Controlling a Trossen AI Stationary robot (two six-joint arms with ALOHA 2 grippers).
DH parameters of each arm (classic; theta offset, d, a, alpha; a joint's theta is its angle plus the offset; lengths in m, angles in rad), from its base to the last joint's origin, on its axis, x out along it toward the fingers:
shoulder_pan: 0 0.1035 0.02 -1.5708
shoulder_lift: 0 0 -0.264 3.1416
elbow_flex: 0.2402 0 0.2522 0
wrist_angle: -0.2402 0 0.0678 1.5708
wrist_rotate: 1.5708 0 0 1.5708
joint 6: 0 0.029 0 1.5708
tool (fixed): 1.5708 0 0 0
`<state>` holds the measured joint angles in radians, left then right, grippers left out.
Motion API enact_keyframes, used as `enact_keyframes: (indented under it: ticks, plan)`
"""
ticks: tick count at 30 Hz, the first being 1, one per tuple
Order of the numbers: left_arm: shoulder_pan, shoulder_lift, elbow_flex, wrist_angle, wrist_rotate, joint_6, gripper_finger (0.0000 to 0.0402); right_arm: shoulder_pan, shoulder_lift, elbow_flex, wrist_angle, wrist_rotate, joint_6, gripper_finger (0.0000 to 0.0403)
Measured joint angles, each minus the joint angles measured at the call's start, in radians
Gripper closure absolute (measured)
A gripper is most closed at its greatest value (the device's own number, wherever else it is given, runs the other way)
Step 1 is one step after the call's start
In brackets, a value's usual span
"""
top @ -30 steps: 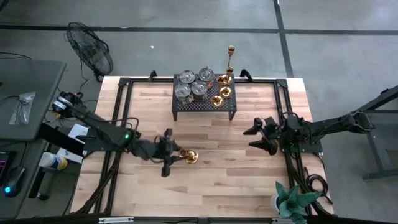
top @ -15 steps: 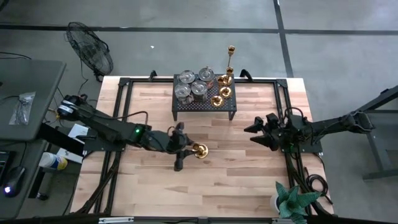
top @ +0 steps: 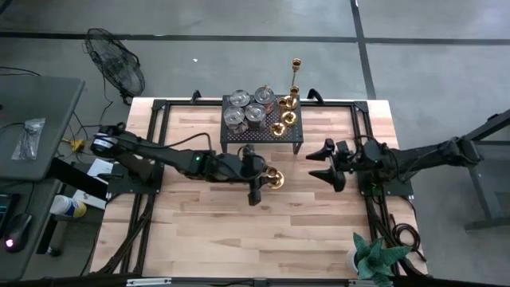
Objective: Pick & Place candle stick holders
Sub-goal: Align the golden candle holder with the golden candle holder on the shelf
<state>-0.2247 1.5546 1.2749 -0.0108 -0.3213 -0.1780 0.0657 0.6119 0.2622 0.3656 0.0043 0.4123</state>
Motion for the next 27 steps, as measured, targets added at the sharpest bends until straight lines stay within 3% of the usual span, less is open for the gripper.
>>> enact_keyframes:
  ticks: [10, 16, 27]
  plan:
    - [0.046, 0.080, 0.117, -0.007, 0.043, 0.063, 0.0300, 0.021, 0.210, 0.120, -0.001, 0.074, -0.118, 0.0087]
    - [0.057, 0.084, 0.141, -0.043, 0.027, 0.066, 0.0300, 0.095, 0.316, 0.194, 0.006, 0.237, -0.193, 0.0087]
    - [0.055, 0.085, 0.141, -0.044, -0.003, 0.061, 0.0300, 0.192, 0.511, 0.263, 0.144, 0.444, -0.200, 0.0087]
